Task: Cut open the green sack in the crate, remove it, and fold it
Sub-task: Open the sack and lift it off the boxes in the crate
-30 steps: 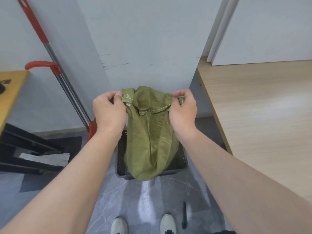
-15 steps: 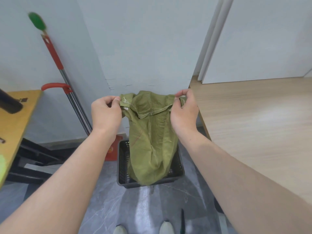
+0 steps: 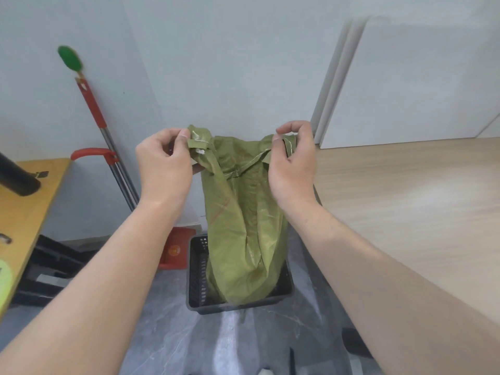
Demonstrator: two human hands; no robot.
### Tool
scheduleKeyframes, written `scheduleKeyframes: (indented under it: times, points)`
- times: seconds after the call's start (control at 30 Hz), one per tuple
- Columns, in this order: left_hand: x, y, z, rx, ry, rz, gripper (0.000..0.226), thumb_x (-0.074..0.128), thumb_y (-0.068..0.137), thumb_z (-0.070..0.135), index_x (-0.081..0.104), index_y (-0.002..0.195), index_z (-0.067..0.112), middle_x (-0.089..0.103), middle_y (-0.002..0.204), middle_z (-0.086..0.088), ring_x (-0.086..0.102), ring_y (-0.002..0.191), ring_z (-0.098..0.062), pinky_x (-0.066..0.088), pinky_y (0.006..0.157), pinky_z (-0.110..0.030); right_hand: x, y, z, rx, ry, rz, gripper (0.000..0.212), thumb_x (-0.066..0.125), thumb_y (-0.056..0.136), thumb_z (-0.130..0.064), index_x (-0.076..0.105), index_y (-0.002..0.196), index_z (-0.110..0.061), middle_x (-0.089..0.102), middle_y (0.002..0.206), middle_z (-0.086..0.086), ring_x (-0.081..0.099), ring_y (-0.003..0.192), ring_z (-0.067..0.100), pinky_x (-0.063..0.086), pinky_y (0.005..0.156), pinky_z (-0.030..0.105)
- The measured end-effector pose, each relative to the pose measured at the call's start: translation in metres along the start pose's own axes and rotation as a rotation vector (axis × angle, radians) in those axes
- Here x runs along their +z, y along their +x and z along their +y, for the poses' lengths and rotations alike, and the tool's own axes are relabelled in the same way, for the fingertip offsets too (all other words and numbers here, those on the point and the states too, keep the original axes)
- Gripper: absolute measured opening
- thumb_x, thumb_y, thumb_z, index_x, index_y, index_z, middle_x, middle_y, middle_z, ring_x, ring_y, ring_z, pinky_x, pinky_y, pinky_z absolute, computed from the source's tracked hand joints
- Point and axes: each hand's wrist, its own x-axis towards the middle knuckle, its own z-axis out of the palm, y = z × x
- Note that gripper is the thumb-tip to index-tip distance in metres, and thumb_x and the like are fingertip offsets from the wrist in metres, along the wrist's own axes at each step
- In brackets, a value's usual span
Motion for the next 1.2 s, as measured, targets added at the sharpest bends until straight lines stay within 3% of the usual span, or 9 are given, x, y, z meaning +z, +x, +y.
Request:
scheduleKeyframes:
  times: [0.13, 0.27, 0.43, 0.53, 0.6, 0.73, 0.8, 0.97, 1.2]
  points:
    - [-0.001, 0.004, 0.020, -0.002, -0.007, -0.028, 0.024, 0.055, 0.105, 0.014, 0.073, 0.089, 0.010, 0.074, 0.088, -0.015, 0.076, 0.079, -0.024, 0.066, 0.075, -0.044, 0.000, 0.007, -0.023, 0.023, 0.029, -0.079, 0.010, 0.050, 0.103, -0.010, 0.054, 0.109, -0.018, 0.044, 0.066, -0.009, 0.034, 0.045, 0.006, 0.038, 0.048, 0.021]
    - [-0.003, 0.008, 0.050, 0.134, -0.015, -0.069, 0.020, 0.058, 0.104, 0.015, 0.073, 0.093, 0.007, 0.075, 0.090, -0.017, 0.074, 0.089, -0.039, 0.065, 0.081, -0.047, -0.002, 0.012, -0.051, -0.146, 0.003, -0.084, 0.014, 0.046, 0.107, -0.015, 0.057, 0.117, -0.017, 0.048, 0.073, 0.003, 0.032, 0.047, 0.006, 0.035, 0.049, 0.015]
    - [-0.005, 0.011, 0.072, 0.221, -0.031, -0.090, 0.021, 0.059, 0.102, 0.016, 0.073, 0.087, 0.018, 0.076, 0.086, -0.010, 0.074, 0.083, -0.027, 0.063, 0.085, -0.047, 0.002, 0.020, -0.070, -0.259, 0.007, -0.030, 0.017, 0.045, 0.108, -0.014, 0.062, 0.111, -0.012, 0.059, 0.076, 0.001, 0.043, 0.056, 0.010, 0.041, 0.060, 0.021]
    - [-0.007, 0.014, 0.070, 0.190, 0.010, -0.103, 0.021, 0.060, 0.101, 0.017, 0.074, 0.086, 0.020, 0.077, 0.093, -0.018, 0.074, 0.087, -0.036, 0.060, 0.088, -0.054, 0.004, 0.022, -0.070, -0.176, -0.035, -0.105, 0.017, 0.045, 0.107, -0.014, 0.062, 0.109, -0.012, 0.063, 0.084, 0.001, 0.048, 0.059, 0.003, 0.040, 0.062, 0.012]
    - [-0.008, 0.013, 0.072, 0.199, -0.002, -0.090, 0.019, 0.060, 0.102, 0.016, 0.074, 0.089, 0.016, 0.075, 0.096, -0.025, 0.074, 0.089, -0.040, 0.061, 0.088, -0.054, 0.002, 0.021, -0.072, -0.183, -0.022, -0.107, 0.015, 0.046, 0.107, -0.011, 0.061, 0.108, -0.011, 0.060, 0.080, 0.008, 0.043, 0.055, 0.011, 0.038, 0.058, 0.017]
    - [-0.012, 0.013, 0.076, 0.242, -0.064, -0.070, 0.021, 0.060, 0.102, 0.016, 0.073, 0.086, 0.019, 0.074, 0.084, -0.010, 0.071, 0.080, -0.023, 0.062, 0.086, -0.050, -0.001, 0.019, -0.076, -0.272, 0.025, -0.031, 0.011, 0.048, 0.105, -0.005, 0.059, 0.108, -0.007, 0.054, 0.077, -0.007, 0.044, 0.060, 0.021, 0.036, 0.059, 0.014]
    - [-0.008, 0.016, 0.082, 0.274, -0.056, -0.090, 0.019, 0.060, 0.102, 0.015, 0.072, 0.089, 0.018, 0.073, 0.083, -0.004, 0.070, 0.080, -0.018, 0.062, 0.086, -0.047, 0.001, 0.019, -0.083, -0.344, 0.013, -0.037, 0.010, 0.049, 0.105, -0.004, 0.059, 0.109, -0.005, 0.058, 0.077, 0.004, 0.047, 0.065, 0.024, 0.037, 0.061, 0.013]
    - [-0.001, 0.019, 0.077, 0.258, 0.001, -0.091, 0.018, 0.060, 0.103, 0.013, 0.073, 0.091, 0.018, 0.074, 0.081, 0.001, 0.069, 0.077, -0.013, 0.062, 0.086, -0.044, 0.005, 0.021, -0.079, -0.297, -0.023, -0.090, 0.011, 0.048, 0.106, -0.010, 0.057, 0.110, -0.011, 0.052, 0.071, -0.005, 0.042, 0.054, 0.009, 0.037, 0.056, 0.024]
    - [-0.003, 0.016, 0.061, 0.134, 0.025, -0.135, 0.017, 0.060, 0.103, 0.016, 0.075, 0.093, 0.015, 0.077, 0.092, -0.015, 0.075, 0.087, -0.031, 0.059, 0.092, -0.053, -0.002, 0.016, -0.068, -0.051, -0.049, -0.255, 0.026, 0.050, 0.103, -0.015, 0.052, 0.126, -0.026, 0.040, 0.052, -0.014, 0.033, 0.041, 0.006, 0.034, 0.044, 0.017]
